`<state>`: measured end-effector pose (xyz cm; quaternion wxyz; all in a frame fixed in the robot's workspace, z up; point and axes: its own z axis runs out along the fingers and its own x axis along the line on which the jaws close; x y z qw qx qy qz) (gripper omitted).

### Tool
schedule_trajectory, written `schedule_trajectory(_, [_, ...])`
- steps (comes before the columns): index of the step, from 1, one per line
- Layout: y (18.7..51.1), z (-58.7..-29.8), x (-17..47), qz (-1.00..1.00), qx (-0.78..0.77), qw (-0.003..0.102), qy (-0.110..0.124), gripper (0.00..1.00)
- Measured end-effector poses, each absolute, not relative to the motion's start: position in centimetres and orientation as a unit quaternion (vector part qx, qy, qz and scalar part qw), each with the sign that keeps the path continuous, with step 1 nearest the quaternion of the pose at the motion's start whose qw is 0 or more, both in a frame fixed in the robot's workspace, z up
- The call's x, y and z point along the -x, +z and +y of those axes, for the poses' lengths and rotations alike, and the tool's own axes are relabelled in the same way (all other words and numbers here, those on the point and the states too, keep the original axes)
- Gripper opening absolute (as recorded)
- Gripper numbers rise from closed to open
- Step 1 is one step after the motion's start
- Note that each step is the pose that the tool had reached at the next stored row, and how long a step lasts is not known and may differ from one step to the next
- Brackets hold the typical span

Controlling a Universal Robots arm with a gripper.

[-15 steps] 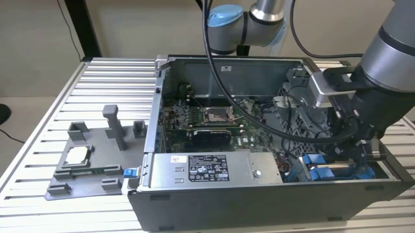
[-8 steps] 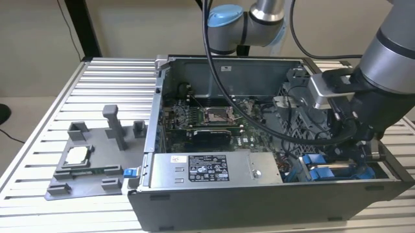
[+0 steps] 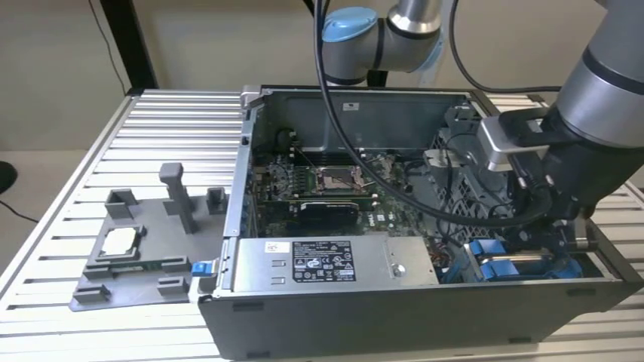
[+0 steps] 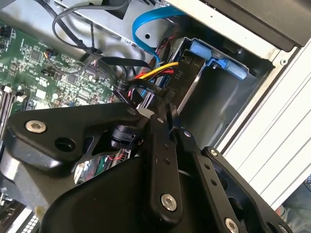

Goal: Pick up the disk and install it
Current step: 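Insert the second disk wire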

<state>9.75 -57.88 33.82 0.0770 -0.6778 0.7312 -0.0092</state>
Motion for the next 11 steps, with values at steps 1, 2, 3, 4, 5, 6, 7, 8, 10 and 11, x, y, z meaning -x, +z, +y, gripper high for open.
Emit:
schedule_trajectory(1, [33.78, -57.88, -9.75, 0.731, 0.678, 0.077, -0.009, 0.0])
schedule_trajectory(2, [33.74, -57.88, -9.75, 0.731, 0.678, 0.077, -0.009, 0.0])
schedule_trajectory(3, [33.69, -57.88, -9.75, 0.731, 0.678, 0.077, -0.009, 0.0])
schedule_trajectory(4, [33.63, -57.88, -9.75, 0.731, 0.678, 0.077, -0.009, 0.0])
schedule_trajectory(5, [33.58, -57.88, -9.74, 0.731, 0.678, 0.077, -0.01, 0.0])
schedule_trajectory(6, [33.51, -57.88, -9.74, 0.731, 0.678, 0.077, -0.01, 0.0])
schedule_trajectory(7, [33.42, -57.88, -9.74, 0.731, 0.678, 0.078, -0.01, 0.0])
schedule_trajectory(8, [33.35, -57.88, -9.74, 0.731, 0.678, 0.078, -0.01, 0.0])
schedule_trajectory(10, [33.28, -57.88, -9.73, 0.731, 0.678, 0.078, -0.01, 0.0])
schedule_trajectory(11, [33.27, -57.88, -9.73, 0.731, 0.678, 0.078, -0.01, 0.0])
